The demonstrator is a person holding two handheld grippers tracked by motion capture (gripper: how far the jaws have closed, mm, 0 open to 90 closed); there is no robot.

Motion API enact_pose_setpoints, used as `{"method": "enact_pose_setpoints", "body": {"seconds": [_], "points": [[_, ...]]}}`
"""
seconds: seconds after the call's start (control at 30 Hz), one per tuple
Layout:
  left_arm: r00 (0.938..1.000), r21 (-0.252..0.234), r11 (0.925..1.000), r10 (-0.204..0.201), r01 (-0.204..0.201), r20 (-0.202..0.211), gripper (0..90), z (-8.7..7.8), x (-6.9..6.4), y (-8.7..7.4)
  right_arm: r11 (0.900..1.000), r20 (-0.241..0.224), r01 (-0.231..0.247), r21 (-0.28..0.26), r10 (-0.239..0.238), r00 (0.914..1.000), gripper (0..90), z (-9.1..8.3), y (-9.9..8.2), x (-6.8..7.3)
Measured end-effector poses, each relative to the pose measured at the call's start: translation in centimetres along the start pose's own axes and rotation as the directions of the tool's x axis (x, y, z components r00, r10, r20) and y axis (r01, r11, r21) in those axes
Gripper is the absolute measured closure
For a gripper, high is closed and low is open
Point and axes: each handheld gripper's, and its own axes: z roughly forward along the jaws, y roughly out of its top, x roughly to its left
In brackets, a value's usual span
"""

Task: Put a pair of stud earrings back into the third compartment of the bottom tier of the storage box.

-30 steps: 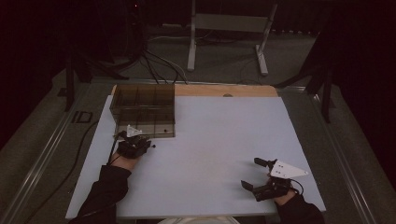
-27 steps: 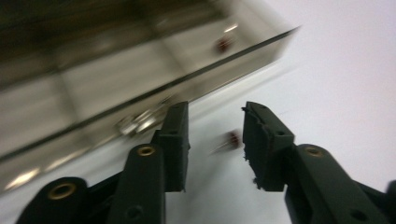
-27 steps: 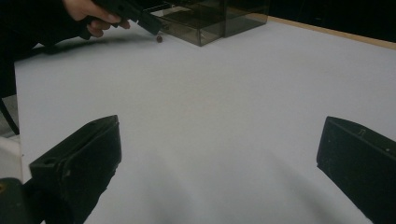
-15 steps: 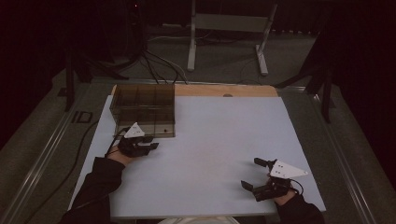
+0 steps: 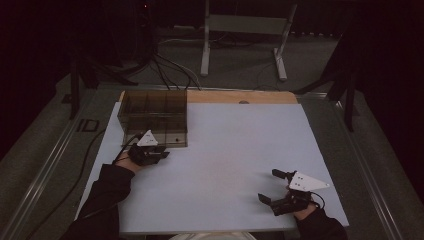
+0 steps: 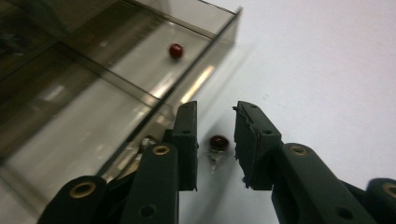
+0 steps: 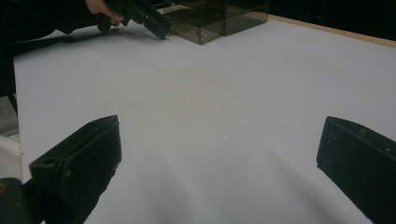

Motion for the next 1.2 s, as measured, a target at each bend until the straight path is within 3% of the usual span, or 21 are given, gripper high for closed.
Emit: {"method": "enact_pose_setpoints", "body": {"seconds": [0.07,0.23,0.47,0.67,1.2], "points": [[0.9998,0.008,0.9999,0.013,-0.013,0.018,73.9,0.3,-0.1,0.0,1.0000,0.000,0.002,0.000,-0.002,1.0000,0.0,0.0,0.0,0.0],[0.9993,-0.001,1.0000,-0.004,0.004,0.036,80.5,0.3,0.0,-0.2,1.0000,0.001,0.001,-0.001,-0.001,1.0000,0.0,0.0,0.0,0.0],[0.9982,-0.010,0.9995,-0.028,0.028,0.054,81.5,0.3,0.3,-0.3,1.0000,0.001,0.001,-0.003,-0.001,1.0000,0.0,-0.1,0.0,0.0],[0.9984,-0.008,0.9997,-0.023,0.023,0.052,81.9,0.1,0.1,-0.2,1.0000,0.002,0.001,-0.003,-0.001,1.0000,0.0,-0.1,0.0,0.0],[0.9949,-0.042,0.9987,-0.026,0.030,0.097,81.9,-1.2,-0.5,1.7,1.0000,0.003,-0.001,-0.004,0.001,1.0000,0.0,-0.1,0.0,0.0]]}}
